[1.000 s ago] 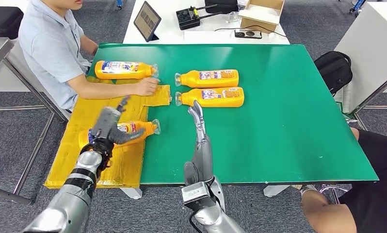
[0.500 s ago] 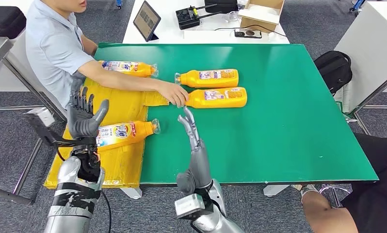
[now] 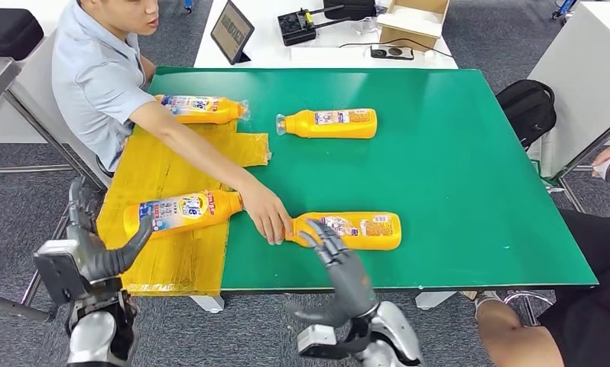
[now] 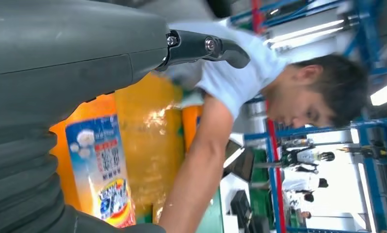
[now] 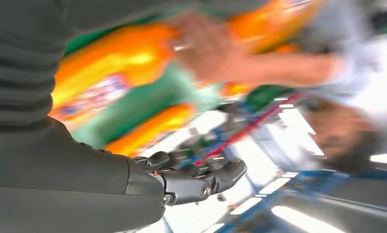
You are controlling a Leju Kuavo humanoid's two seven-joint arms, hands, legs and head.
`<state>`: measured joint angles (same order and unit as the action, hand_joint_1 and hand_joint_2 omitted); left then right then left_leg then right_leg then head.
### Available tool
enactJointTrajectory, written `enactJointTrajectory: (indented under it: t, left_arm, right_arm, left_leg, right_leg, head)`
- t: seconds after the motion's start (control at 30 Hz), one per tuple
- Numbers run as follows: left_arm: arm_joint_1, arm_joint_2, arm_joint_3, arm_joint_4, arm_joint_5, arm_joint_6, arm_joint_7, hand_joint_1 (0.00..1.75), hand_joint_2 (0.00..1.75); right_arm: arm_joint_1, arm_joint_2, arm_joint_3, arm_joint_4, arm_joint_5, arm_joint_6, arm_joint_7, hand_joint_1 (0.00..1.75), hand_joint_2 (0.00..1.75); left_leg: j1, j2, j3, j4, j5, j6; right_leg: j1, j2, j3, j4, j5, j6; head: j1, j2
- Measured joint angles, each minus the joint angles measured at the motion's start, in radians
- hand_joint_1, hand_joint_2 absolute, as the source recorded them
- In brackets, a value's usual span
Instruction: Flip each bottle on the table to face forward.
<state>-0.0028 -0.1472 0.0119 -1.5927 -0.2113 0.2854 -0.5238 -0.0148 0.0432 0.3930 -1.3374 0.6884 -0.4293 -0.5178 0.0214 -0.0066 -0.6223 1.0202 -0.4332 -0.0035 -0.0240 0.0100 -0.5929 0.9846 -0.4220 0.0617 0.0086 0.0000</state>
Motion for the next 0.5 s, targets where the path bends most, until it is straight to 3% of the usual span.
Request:
enactJointTrajectory:
  t: [0.27,0.43,0.5]
  left_arm:
    - [0.068,0.002,-0.058,-0.117,-0.088,0.026,0.001,0.0,1.75]
    - [0.092,0.004,-0.098,-0.165,-0.077,-0.016,0.022,0.0,1.75]
    - [0.093,0.006,-0.111,-0.171,0.005,-0.086,0.054,0.0,1.75]
  right_arm:
    - [0.0,-0.024,-0.127,0.031,0.15,0.043,0.17,0.0,1.75]
    - [0.0,-0.03,-0.152,0.04,0.191,0.073,0.226,0.0,1.75]
    - [-0.007,-0.033,-0.158,0.048,0.198,0.083,0.245,0.0,1.75]
  left_leg:
    - [0.0,0.0,0.001,0.0,0.0,0.0]
    - [0.0,0.0,0.001,0.0,0.0,0.0]
    - [0.0,0.0,0.001,0.0,0.0,0.0]
  right_leg:
    - [0.0,0.0,0.001,0.0,0.0,0.0]
    - [0.0,0.0,0.001,0.0,0.0,0.0]
    - [0.0,0.0,0.001,0.0,0.0,0.0]
  head:
    - [-0.001,0.0]
    - [-0.001,0.0]
    - [-0.001,0.0]
